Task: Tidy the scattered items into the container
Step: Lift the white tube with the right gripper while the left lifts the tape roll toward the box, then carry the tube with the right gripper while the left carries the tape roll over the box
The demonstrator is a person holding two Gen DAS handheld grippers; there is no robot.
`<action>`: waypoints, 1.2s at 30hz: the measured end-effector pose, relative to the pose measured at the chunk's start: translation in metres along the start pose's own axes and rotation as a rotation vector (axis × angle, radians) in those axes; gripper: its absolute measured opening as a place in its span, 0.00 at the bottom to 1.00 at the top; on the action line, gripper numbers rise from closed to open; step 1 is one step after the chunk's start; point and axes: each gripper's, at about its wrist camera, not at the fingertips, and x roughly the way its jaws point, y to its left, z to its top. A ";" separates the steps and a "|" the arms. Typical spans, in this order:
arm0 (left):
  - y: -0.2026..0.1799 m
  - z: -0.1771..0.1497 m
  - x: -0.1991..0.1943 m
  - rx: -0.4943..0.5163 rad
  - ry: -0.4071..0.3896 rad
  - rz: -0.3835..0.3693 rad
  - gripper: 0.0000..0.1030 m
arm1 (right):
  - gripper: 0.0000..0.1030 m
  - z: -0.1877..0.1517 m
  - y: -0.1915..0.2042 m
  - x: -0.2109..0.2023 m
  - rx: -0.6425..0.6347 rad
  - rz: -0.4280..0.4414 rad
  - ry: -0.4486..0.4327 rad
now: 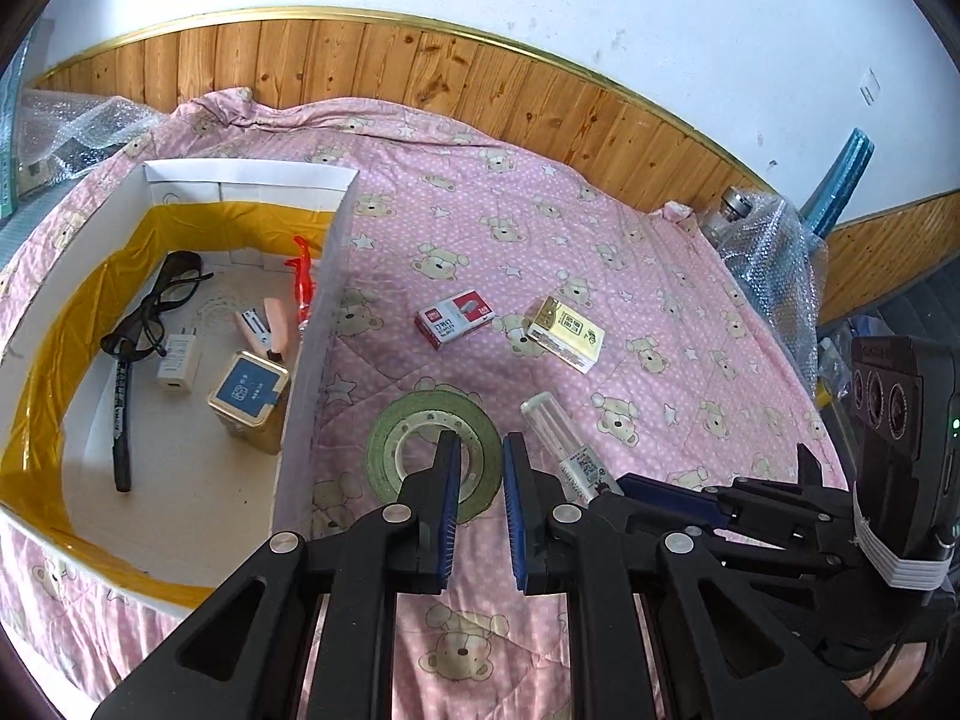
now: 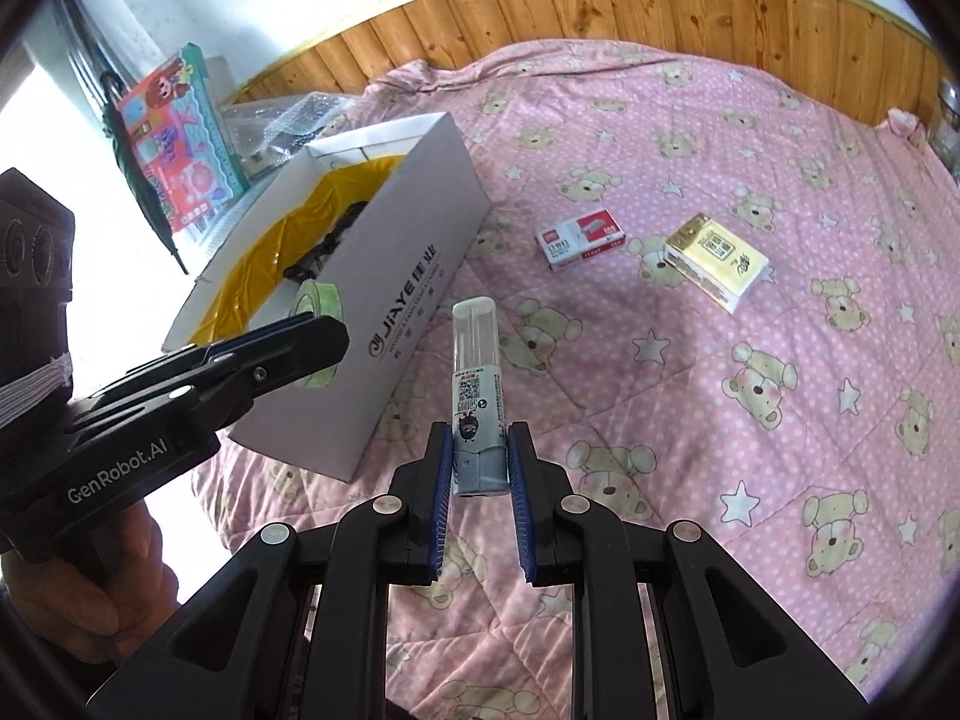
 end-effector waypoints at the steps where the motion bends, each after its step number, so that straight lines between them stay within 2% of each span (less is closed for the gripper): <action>1: 0.001 -0.001 -0.003 -0.001 -0.004 0.002 0.14 | 0.19 0.001 0.003 -0.002 -0.007 0.001 -0.004; 14: 0.025 -0.010 -0.035 -0.038 -0.046 0.014 0.14 | 0.19 0.010 0.042 -0.013 -0.075 0.022 -0.028; 36: 0.054 -0.006 -0.072 -0.048 -0.126 0.038 0.14 | 0.19 0.033 0.104 -0.015 -0.180 0.033 -0.045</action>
